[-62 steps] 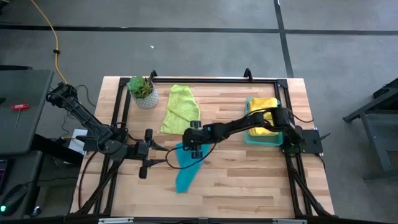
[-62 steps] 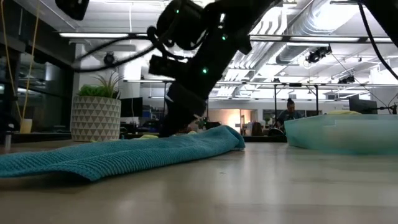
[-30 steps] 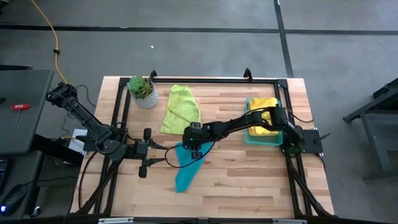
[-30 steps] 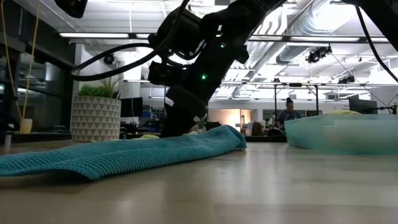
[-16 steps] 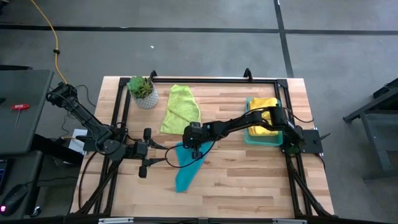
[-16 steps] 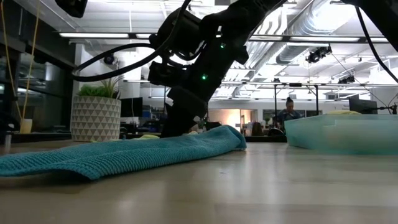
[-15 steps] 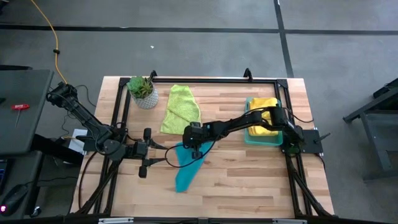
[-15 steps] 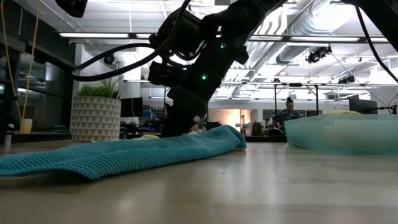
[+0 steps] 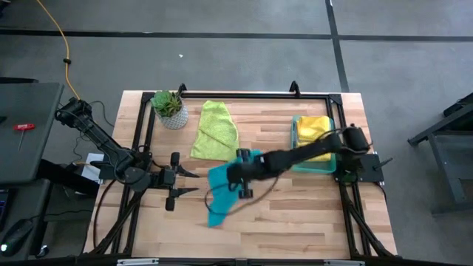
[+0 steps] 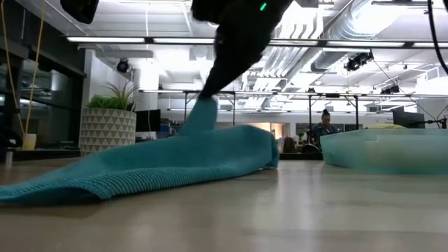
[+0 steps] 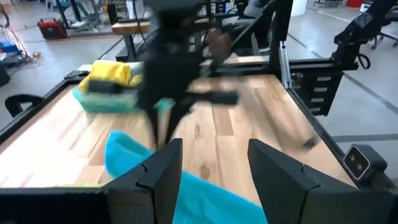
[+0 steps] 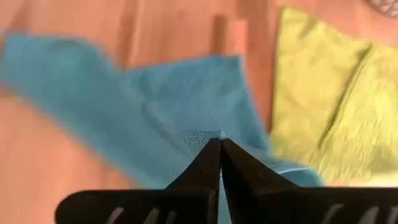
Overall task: Fold microfiber towels
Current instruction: Fold the blue microfiber cloth
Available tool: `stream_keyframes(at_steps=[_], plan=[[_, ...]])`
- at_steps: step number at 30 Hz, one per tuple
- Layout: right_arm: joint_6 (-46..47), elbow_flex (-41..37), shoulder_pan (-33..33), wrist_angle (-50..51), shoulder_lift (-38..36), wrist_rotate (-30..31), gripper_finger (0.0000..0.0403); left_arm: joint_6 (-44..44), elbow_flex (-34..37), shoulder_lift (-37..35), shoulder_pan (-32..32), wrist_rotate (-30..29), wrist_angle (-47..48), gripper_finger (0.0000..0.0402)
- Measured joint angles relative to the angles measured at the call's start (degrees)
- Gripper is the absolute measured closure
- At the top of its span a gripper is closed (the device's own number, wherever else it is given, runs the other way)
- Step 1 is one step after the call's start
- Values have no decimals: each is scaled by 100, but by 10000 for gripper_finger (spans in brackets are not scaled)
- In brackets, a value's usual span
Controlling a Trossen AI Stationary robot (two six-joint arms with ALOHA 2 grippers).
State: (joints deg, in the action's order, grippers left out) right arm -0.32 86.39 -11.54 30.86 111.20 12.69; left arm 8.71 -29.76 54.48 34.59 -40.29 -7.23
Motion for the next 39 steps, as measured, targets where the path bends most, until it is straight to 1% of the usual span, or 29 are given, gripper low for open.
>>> stream_keyframes(at_steps=[3,7,10,14,20,23,26,29,31,33,39], plan=[[352,0,-471,427,-92,254,402,121,0,0,-7,0,84,229],[970,0,-1133,1031,-107,751,403,136,0,0,-7,-2,101,229],[1651,0,-1580,1560,-107,1117,403,249,0,12,-7,-1,130,229],[2665,0,-2066,2056,-107,1303,403,374,0,139,-7,15,151,229],[3764,0,-2628,2260,-107,1272,403,391,-4,506,-103,73,82,229],[4180,0,-2806,2268,-107,1111,403,472,-4,721,-274,172,85,229],[4586,0,-2939,2289,-105,911,403,596,-4,956,-509,443,98,229],[4920,0,-3045,2338,-105,745,403,756,-2,1215,-808,925,90,229],[5114,0,-3094,2382,-105,552,403,824,-4,1420,-999,1260,96,229],[5229,0,-3130,2426,-105,450,403,871,-3,1639,-1186,1462,77,229],[5342,0,-3139,2429,-105,337,403,872,-2,2349,-1643,1581,-3,229]])
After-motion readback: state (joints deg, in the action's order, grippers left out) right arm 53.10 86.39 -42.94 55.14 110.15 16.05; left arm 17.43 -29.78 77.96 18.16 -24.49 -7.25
